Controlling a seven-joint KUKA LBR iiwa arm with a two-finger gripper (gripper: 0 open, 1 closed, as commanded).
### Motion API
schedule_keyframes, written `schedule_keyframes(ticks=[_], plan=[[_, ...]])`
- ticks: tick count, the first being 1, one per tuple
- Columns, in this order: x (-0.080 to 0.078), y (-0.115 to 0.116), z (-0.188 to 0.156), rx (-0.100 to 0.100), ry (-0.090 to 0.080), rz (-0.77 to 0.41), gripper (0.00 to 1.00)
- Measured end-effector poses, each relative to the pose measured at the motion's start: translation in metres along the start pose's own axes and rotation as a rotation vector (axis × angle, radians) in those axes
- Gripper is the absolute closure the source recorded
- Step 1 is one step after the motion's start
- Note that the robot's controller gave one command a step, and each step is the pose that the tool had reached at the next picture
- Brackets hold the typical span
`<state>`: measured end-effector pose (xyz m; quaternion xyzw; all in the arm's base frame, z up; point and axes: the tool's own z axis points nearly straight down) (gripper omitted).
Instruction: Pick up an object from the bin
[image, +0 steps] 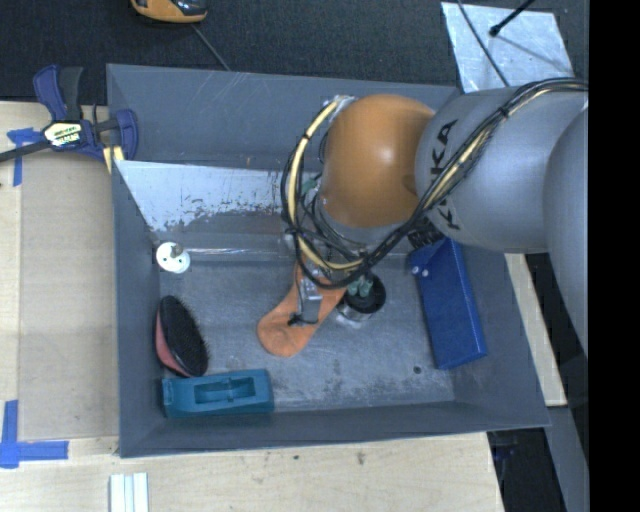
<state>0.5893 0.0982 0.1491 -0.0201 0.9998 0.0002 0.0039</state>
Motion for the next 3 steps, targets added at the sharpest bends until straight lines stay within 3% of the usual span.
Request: schedule_keyframes(ticks=[1,2,3], plan=[[0.03,-0.036,0.071,0.0,0.003,-0.018,1.0],[0.03,-0.036,0.071,0.0,0.003,-0.018,1.0],[0.027,-0.027,-0.13,0.0,0.007,-0.064,1.0]])
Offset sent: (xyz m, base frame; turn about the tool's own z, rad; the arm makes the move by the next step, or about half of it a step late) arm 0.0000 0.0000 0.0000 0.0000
